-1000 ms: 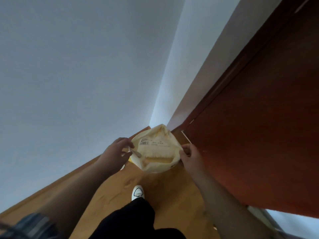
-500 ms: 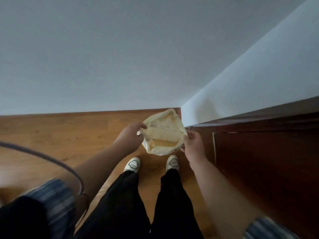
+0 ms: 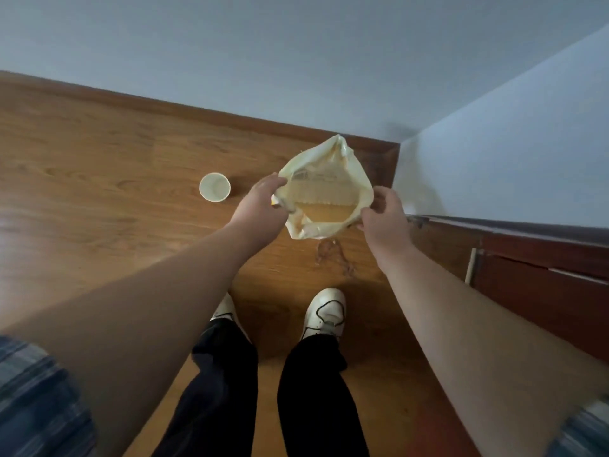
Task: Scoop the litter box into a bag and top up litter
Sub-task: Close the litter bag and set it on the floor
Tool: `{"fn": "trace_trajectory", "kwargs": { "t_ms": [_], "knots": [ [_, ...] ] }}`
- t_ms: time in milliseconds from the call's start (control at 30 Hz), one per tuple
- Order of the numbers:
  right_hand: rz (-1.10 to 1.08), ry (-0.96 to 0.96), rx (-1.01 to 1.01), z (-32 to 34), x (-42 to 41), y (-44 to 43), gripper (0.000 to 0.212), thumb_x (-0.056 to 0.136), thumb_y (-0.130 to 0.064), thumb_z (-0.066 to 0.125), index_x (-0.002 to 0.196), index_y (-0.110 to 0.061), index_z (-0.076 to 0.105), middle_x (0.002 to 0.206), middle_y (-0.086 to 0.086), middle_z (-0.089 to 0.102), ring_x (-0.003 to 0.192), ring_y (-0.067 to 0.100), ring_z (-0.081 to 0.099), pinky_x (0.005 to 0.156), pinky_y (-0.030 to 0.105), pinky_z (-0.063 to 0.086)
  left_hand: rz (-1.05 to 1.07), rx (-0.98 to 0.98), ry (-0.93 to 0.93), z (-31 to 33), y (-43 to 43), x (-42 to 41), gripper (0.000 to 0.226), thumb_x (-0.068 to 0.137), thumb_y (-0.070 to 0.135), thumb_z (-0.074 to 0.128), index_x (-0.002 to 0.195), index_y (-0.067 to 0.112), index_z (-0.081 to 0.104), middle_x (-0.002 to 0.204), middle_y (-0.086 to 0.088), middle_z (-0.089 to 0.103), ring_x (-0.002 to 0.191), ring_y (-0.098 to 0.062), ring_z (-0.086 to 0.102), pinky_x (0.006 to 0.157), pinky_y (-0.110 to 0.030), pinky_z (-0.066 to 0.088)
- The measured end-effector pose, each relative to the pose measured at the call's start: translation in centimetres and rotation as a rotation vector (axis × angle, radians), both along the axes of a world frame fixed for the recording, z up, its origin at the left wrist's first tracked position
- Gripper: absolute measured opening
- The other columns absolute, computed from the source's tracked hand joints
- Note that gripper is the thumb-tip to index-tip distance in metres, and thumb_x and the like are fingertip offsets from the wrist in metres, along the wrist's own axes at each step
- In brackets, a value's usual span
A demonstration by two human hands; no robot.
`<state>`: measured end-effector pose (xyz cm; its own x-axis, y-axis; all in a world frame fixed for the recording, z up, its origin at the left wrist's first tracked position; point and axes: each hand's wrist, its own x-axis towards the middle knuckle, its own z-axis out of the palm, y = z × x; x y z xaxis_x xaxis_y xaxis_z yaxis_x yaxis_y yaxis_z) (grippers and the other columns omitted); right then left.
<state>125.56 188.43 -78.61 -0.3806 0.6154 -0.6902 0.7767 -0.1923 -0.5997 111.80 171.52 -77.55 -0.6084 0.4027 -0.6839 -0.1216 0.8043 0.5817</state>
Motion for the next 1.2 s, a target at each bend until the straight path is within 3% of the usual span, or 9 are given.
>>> {"fn": "trace_trajectory", "kwargs": {
  "t_ms": [100,167,333,500,667,767,867,1000,1200],
  "knots": [
    [0.012,0.005,0.004,-4.9,0.1,0.6,0.044,0.097,-0.026,0.058,0.139,-0.035,0.044,0.131,-0.012,0.054,0.126,0.018,0.052,0.103,0.048,0.051,-0.007,0.028,0.011,-4.4,0.4,-0.3,0.062,0.091,0.012,0.058,0.148,0.026,0.04,0.159,0.01,0.028,0.138,-0.008,0.039,0.112,-0.025,0.032],
    [0.02,-0.024,-0.013,-6.9,-0.1,1.0,0.052,0.098,-0.027,0.058,0.146,-0.033,0.039,0.143,-0.006,0.05,0.132,0.02,0.048,0.106,0.051,0.048,-0.034,0.021,-0.011,-6.1,0.2,-0.8,0.067,0.09,0.011,0.054,0.151,0.028,0.035,0.162,0.011,0.019,0.138,-0.01,0.038,0.113,-0.03,0.035],
    [-0.038,-0.076,0.027,-5.5,-0.2,0.9,0.05,0.093,-0.028,0.046,0.143,-0.033,0.044,0.139,-0.002,0.053,0.125,0.022,0.053,0.104,0.047,0.049,-0.035,-0.013,0.059,-4.1,-1.5,-2.1,0.069,0.086,0.006,0.054,0.148,0.033,0.038,0.163,0.008,0.018,0.147,-0.009,0.02,0.115,-0.029,0.027],
    [0.004,-0.119,0.038,3.4,-0.8,-0.5,0.044,0.094,-0.03,0.041,0.137,-0.032,0.051,0.134,-0.003,0.056,0.122,0.019,0.054,0.103,0.045,0.05,-0.222,-0.22,0.028,5.2,-4.2,-2.4,0.066,0.092,0.012,0.047,0.153,0.025,0.028,0.153,-0.005,0.039,0.128,-0.029,0.049,0.087,-0.033,0.044],
    [0.21,-0.131,0.033,18.1,-2.5,-3.4,0.038,0.099,-0.022,0.044,0.137,-0.029,0.049,0.125,-0.007,0.058,0.113,0.015,0.058,0.1,0.043,0.051,-0.322,-0.246,0.038,18.9,-7.4,-2.0,0.065,0.092,0.015,0.044,0.153,0.027,0.027,0.154,-0.004,0.037,0.136,-0.026,0.04,0.105,-0.041,0.039],
    [0.292,-0.109,0.005,26.8,-3.8,-6.0,0.038,0.097,-0.017,0.045,0.133,-0.027,0.052,0.122,-0.007,0.059,0.098,0.01,0.061,0.078,0.03,0.055,-0.287,-0.238,0.071,26.7,-9.6,-1.5,0.063,0.092,0.018,0.044,0.153,0.027,0.028,0.153,-0.004,0.038,0.136,-0.027,0.038,0.106,-0.044,0.038],
    [0.408,-0.076,-0.005,31.6,-5.0,-8.8,0.036,0.097,-0.012,0.047,0.129,-0.025,0.055,0.117,-0.008,0.06,0.088,0.002,0.059,0.06,0.017,0.043,-0.226,-0.217,0.119,30.6,-11.9,-1.4,0.059,0.093,0.02,0.045,0.15,0.027,0.032,0.15,-0.003,0.041,0.135,-0.026,0.038,0.104,-0.043,0.039],
    [0.444,-0.056,-0.032,28.8,-7.0,-12.6,0.037,0.096,-0.011,0.049,0.127,-0.029,0.054,0.112,-0.014,0.059,0.092,0.006,0.06,0.062,0.021,0.046,-0.116,-0.175,0.137,28.2,-14.8,-1.4,0.056,0.092,0.016,0.044,0.148,0.023,0.036,0.148,-0.002,0.042,0.135,-0.024,0.038,0.105,-0.039,0.039],
    [0.476,-0.088,-0.033,12.5,-11.0,-17.4,0.034,0.096,-0.015,0.051,0.127,-0.028,0.054,0.104,-0.016,0.058,0.083,0.003,0.056,0.062,0.022,0.043,0.024,-0.187,0.091,13.1,-17.6,-3.7,0.058,0.089,0.015,0.047,0.146,0.022,0.036,0.147,-0.004,0.042,0.133,-0.024,0.043,0.097,-0.033,0.039]
  ]
}}
